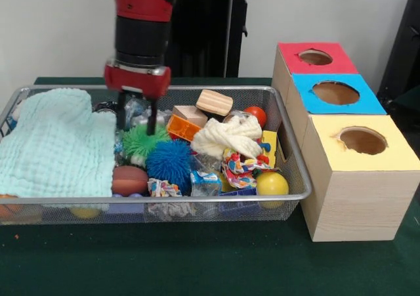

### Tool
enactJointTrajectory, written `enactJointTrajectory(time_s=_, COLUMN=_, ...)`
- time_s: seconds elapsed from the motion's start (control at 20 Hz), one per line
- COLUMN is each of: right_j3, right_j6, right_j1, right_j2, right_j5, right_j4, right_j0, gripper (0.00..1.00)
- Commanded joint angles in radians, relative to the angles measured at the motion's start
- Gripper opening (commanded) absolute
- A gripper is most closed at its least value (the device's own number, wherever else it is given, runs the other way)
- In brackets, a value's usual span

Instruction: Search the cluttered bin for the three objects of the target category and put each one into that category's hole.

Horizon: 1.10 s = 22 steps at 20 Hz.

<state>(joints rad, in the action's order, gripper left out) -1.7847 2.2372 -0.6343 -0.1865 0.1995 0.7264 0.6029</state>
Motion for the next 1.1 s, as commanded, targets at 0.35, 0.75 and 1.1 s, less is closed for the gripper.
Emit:
enactJointTrajectory(time_s=0.35, right_j3=-0.062, right_j6=-0.443, right_j1=-0.029, right_j2=-0.372, right_j5=0.269, right_j4=0.024, right_j0=0.296, gripper=1.00)
enactJointTrajectory(time_s=0.75, right_j3=-0.059, right_j6=-0.410, right_j1=0.013, right_j2=-0.359, right_j5=0.232, right_j4=0.079, right_j0=0.306, gripper=1.00)
enactJointTrajectory(time_s=1.1, right_j3=-0.019, right_j6=-0.353, right_j1=0.083, right_j2=-0.349, right_j5=0.162, right_j4=0.146, right_j0=0.285, gripper=1.00)
